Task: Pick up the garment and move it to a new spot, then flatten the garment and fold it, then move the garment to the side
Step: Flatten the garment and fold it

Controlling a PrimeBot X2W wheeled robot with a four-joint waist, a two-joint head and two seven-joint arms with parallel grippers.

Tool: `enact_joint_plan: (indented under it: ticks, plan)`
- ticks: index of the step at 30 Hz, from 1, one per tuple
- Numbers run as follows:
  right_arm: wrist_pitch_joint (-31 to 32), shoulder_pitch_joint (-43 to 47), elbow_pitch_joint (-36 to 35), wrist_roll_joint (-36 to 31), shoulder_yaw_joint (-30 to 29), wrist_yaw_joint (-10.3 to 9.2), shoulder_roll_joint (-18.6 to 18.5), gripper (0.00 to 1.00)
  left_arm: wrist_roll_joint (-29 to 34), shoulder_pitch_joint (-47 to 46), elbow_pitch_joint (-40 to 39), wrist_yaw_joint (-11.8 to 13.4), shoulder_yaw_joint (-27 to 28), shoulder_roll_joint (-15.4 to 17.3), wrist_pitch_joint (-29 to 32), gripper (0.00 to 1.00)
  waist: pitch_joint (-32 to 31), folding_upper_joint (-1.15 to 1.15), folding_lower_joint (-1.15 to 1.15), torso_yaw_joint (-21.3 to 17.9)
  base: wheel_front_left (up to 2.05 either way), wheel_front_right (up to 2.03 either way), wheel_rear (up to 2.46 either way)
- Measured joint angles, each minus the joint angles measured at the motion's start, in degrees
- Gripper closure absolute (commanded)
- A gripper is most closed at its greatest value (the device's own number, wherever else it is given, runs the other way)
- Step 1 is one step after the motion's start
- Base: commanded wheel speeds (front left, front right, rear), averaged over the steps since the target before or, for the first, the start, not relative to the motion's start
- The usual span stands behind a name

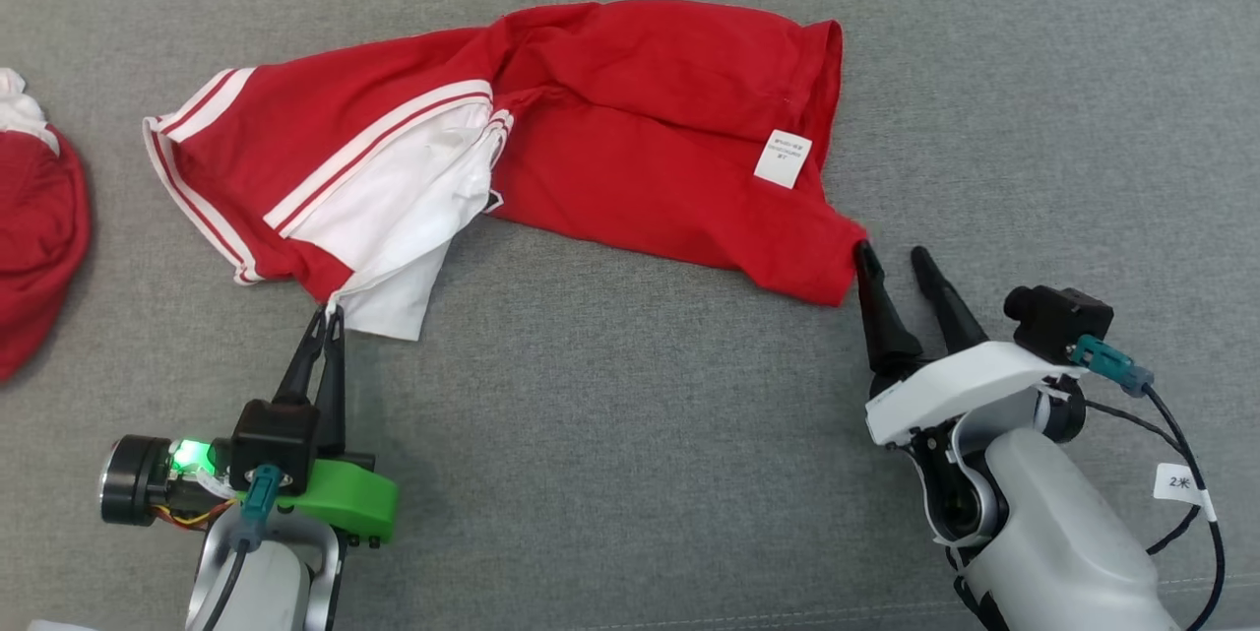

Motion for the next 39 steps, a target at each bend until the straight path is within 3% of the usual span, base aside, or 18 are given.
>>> enact_joint_plan:
  ticks: [4,10,18,25,26,28,29,30,39]
  plan:
    - [-0.1,-1.8,3.0,5.3,4.5,-0.04,-2.6,0.0,-0.1,0.0,0.2,0.0,0.5,0.0,0.0,1.0,0.2,0.0,0.0,1.2,0.0,0.0,0.0]
    - [-0.2,-2.7,3.8,8.0,7.6,-0.18,-4.4,0.0,-0.1,0.2,0.4,0.0,0.9,0.1,0.0,1.0,-0.1,0.0,0.0,2.0,0.0,0.0,0.0]
    - [-0.2,-3.7,6.2,3.1,11.7,-0.2,-5.8,0.0,-0.1,1.1,0.3,0.0,1.3,0.1,0.0,1.0,-0.7,0.0,0.0,2.6,0.0,0.0,0.0]
    - [-0.2,-4.9,7.5,0.9,8.2,-0.03,-5.1,0.0,0.0,1.1,0.4,0.0,1.3,0.0,0.0,1.0,-0.4,0.0,0.0,3.5,0.0,0.0,0.0]
    - [-0.2,-5.1,7.5,0.7,7.8,-0.03,-5.1,0.08,0.0,1.1,0.5,-0.1,1.3,0.0,0.0,1.0,-0.3,0.0,0.0,3.6,0.0,0.0,0.0]
    - [-0.1,-5.2,7.1,0.2,7.0,-0.03,-5.1,0.58,0.0,1.1,0.7,-0.1,1.3,0.0,0.0,1.0,-0.2,0.0,0.0,3.8,0.0,0.0,0.0]
    - [-0.1,-5.2,6.8,-0.5,6.8,-0.03,-5.1,0.69,0.0,1.1,0.8,-0.3,1.4,0.0,0.0,1.0,-0.2,0.0,0.0,3.9,0.0,0.0,0.0]
    - [-0.1,-5.1,6.4,-0.8,6.7,-0.03,-5.2,1.0,0.0,1.1,0.8,-0.3,1.4,-0.1,0.0,1.0,-0.2,0.0,0.0,4.0,0.0,0.0,0.0]
    - [0.0,-0.5,-4.7,-6.4,3.0,-0.02,-7.4,1.0,0.9,1.1,-4.1,0.1,2.1,1.0,0.0,1.0,-1.3,0.0,0.0,4.2,0.0,0.0,0.0]
